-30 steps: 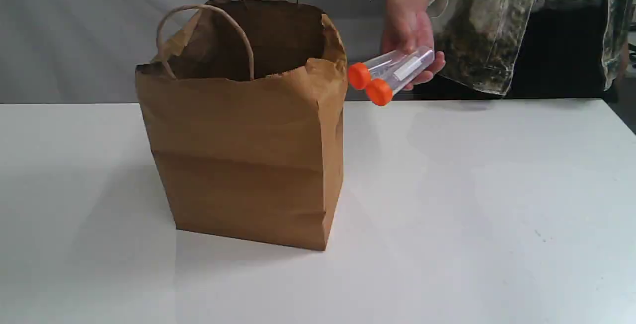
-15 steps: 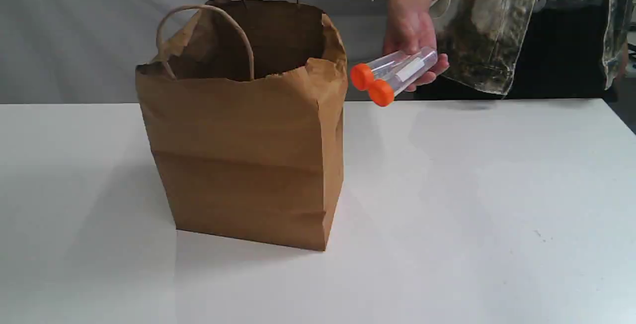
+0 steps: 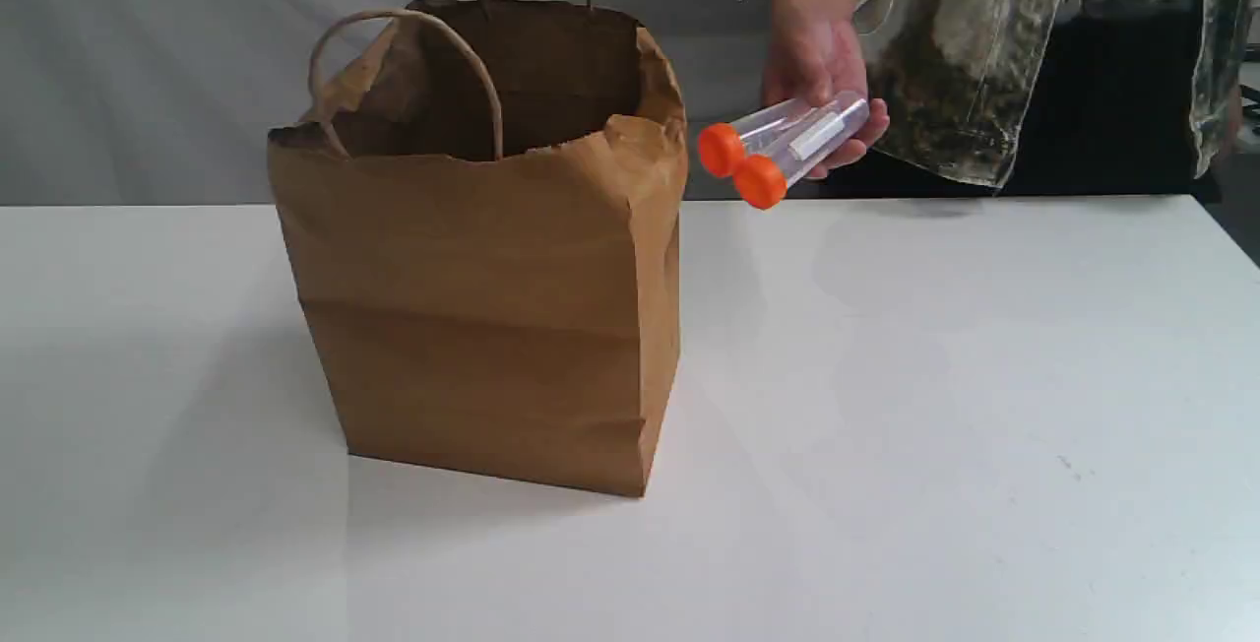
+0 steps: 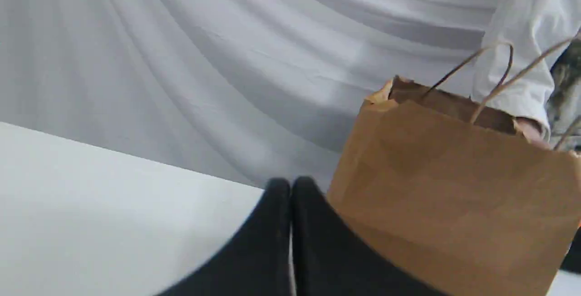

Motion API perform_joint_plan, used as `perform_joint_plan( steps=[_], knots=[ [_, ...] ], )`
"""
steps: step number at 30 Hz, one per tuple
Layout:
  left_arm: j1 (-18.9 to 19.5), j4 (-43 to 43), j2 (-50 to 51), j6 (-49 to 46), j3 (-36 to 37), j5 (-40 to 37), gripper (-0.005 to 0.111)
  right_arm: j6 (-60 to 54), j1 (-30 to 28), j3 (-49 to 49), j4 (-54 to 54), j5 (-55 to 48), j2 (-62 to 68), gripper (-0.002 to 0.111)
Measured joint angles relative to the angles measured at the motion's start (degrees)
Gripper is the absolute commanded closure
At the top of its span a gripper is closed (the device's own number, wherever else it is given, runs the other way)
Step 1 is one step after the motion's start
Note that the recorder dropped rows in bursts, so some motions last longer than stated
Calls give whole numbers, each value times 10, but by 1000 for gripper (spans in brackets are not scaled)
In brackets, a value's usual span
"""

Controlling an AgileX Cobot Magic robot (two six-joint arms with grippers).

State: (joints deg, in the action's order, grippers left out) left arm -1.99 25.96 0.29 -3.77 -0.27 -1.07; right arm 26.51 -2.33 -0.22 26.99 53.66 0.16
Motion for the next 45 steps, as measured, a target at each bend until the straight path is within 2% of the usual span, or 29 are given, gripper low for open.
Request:
perform_joint_plan(
  steps=[6,17,27,31,34,36,38,42,45],
  knots=[
    [0,5,0,2,0,0,106,-56,0,0,-28,20,0,108],
    [0,5,0,3,0,5,106,-76,0,-50,-28,38,27,108],
    [0,1,0,14,0,59,107,-128,0,-124,77,148,193,108],
    [0,-36,0,34,0,68,107,-171,0,-172,95,159,277,108],
    [0,-119,0,88,0,73,107,-194,0,-216,97,160,344,108],
    [0,-209,0,141,-5,93,107,-213,0,-241,97,157,390,108],
    [0,-311,0,216,-9,131,107,-243,0,-263,89,156,432,108],
    [0,-595,-1,412,-12,240,107,-269,0,-305,28,145,513,108],
    [0,-738,-1,504,-12,302,107,-270,0,-338,-38,85,560,108]
  ],
)
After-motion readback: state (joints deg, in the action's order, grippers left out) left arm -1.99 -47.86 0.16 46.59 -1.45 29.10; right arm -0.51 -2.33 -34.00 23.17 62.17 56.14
